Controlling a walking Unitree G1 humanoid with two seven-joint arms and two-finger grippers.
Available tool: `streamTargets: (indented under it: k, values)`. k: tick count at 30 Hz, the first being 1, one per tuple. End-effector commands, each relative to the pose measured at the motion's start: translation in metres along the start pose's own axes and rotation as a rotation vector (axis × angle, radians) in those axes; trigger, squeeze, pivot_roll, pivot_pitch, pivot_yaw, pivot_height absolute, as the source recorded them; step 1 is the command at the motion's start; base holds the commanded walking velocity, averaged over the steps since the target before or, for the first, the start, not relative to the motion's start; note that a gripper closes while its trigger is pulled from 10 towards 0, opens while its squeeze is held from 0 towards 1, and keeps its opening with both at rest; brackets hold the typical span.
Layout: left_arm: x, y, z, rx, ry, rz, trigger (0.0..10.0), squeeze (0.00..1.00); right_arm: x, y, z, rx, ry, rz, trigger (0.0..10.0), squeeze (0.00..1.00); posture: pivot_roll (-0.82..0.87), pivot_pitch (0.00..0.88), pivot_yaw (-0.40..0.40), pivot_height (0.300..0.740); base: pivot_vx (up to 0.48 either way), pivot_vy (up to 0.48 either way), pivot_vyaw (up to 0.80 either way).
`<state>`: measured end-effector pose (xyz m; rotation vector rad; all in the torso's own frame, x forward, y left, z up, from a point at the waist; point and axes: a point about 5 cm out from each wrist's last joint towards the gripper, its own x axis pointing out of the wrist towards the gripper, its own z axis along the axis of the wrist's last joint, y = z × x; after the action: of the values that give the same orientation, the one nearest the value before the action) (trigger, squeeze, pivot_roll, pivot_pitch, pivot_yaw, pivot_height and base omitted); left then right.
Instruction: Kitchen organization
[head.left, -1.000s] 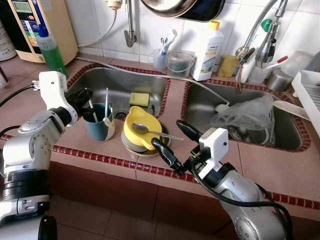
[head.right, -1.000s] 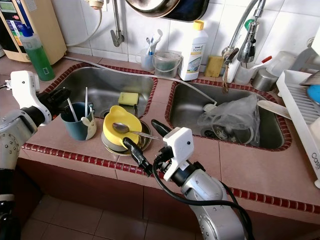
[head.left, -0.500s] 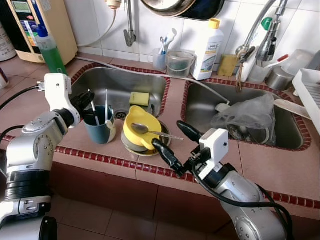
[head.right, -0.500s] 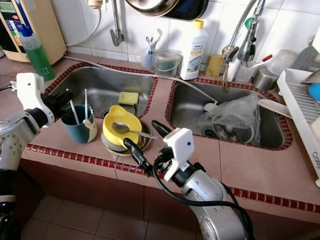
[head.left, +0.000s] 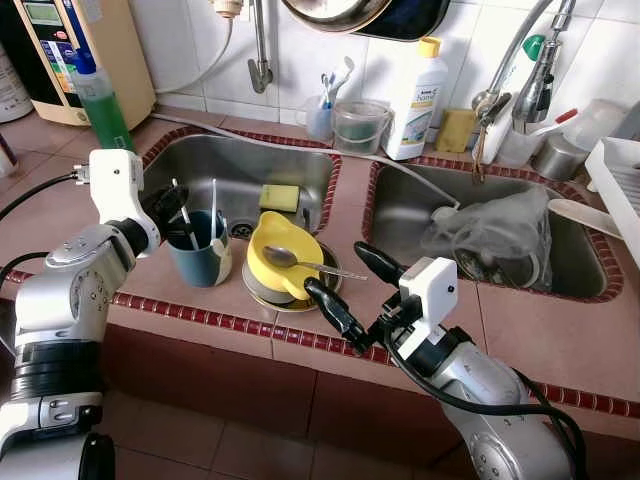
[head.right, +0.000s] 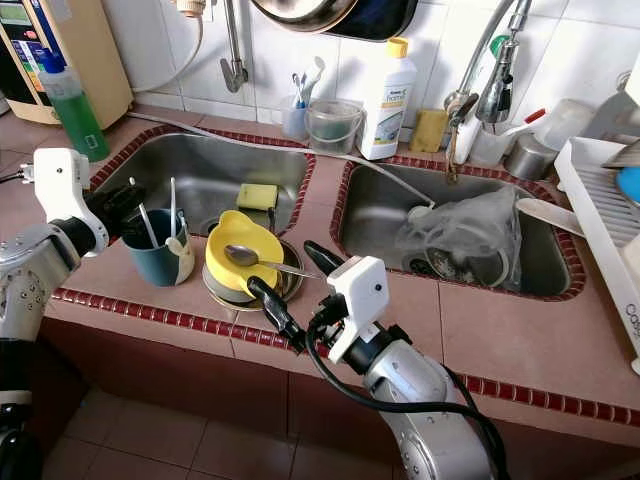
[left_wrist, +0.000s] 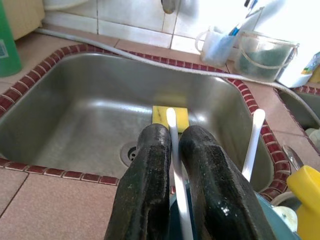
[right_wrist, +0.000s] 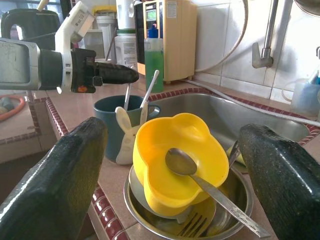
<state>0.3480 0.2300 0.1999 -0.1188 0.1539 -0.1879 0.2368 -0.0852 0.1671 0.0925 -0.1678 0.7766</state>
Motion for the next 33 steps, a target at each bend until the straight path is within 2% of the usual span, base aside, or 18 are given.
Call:
streamTargets:
  k: [1,9,10,11,13,14,33]
  values:
    - [0.001,-0.003,-0.003,0.002,0.027,-0.012,10.0,0.0,-0.001,0.0,0.007,-0.018,-0.02,-0.007,10.0,0.0,0.03,0.0,0.01,0.74,0.0,0.0,0.0]
    - [0.004,-0.01,-0.006,-0.005,0.032,-0.034,10.0,0.0,-0.001,0.0,0.007,-0.018,-0.021,-0.016,10.0,0.0,0.02,0.0,0.016,0.74,0.0,0.0,0.0]
    - [0.004,-0.01,-0.006,-0.01,0.031,-0.035,7.3,0.0,-0.001,0.0,0.007,-0.018,-0.02,-0.017,10.0,0.0,0.02,0.0,0.016,0.74,0.0,0.0,0.0]
    - [0.004,-0.011,-0.006,-0.011,0.032,-0.037,5.3,0.0,-0.001,0.0,0.007,-0.018,-0.02,-0.018,10.0,0.0,0.02,0.0,0.017,0.74,0.0,0.0,0.0]
    - [0.005,-0.012,-0.006,-0.003,0.033,-0.039,5.3,0.0,-0.001,-0.001,0.007,-0.019,-0.02,-0.019,10.0,0.0,0.02,0.0,0.017,0.74,0.0,0.0,0.0]
    - [0.005,-0.013,-0.006,-0.01,0.029,-0.045,0.0,0.0,-0.001,-0.001,0.007,-0.019,-0.02,-0.02,10.0,0.0,0.02,0.0,0.019,0.74,0.0,0.0,0.0]
    - [0.003,-0.011,0.004,-0.023,-0.009,-0.048,0.0,0.0,-0.002,-0.001,0.007,-0.023,-0.02,-0.026,10.0,0.0,0.02,0.0,0.016,0.74,0.0,0.0,0.0]
